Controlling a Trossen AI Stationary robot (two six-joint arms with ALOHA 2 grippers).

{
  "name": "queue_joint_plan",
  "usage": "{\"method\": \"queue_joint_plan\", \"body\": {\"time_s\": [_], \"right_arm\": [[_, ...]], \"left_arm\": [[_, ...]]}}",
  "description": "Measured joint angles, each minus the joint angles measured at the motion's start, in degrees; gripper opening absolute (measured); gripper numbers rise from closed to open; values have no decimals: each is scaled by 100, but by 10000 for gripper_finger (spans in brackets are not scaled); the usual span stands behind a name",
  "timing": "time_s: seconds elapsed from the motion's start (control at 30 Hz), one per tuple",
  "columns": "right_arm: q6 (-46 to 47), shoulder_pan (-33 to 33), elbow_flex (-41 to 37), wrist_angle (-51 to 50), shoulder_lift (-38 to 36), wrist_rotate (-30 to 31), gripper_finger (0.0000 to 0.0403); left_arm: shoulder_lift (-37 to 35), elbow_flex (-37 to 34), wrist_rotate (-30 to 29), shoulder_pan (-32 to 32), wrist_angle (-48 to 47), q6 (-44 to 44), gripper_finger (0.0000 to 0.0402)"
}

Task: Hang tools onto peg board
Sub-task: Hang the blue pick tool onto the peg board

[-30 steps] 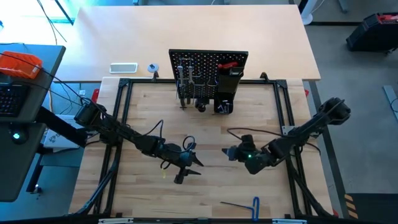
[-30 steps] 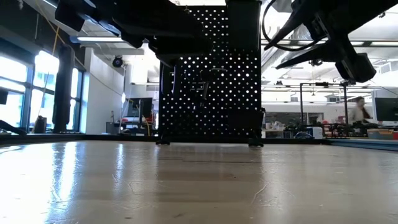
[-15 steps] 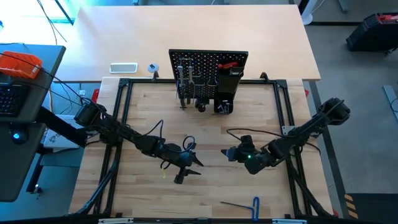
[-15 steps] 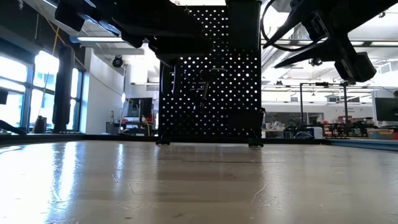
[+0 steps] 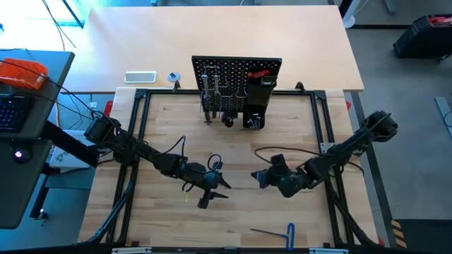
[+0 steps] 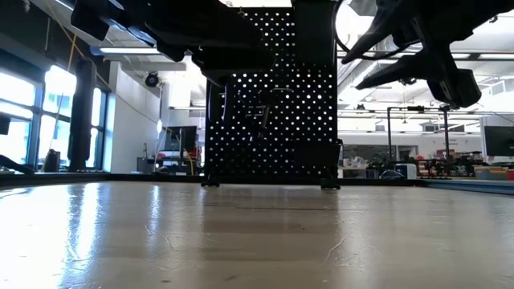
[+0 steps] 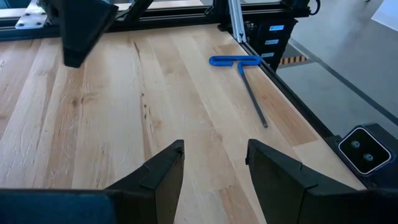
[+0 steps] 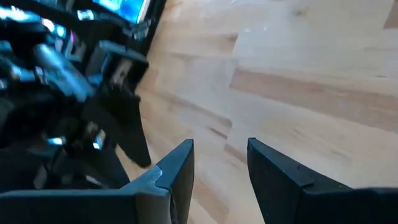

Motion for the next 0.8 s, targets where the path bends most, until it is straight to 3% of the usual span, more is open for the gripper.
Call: {"method": "queue_joint_plan", "body": {"time_s": [0.23, 0.5, 0.63, 0.8], "right_arm": [[-1084, 0, 2, 228, 0, -378, 142], [-2555, -97, 2, 298, -5, -381, 142], [-3538, -188, 2, 634, -5, -300, 142], [-4982, -410, 2, 1126, -5, -661, 142]], "left_arm": [[1, 0, 0, 1, 1, 0, 170], [-1, 0, -1, -1, 1, 0, 170], [1, 0, 1, -1, 1, 0, 170], [-2, 0, 0, 0, 0, 0, 170]]}}
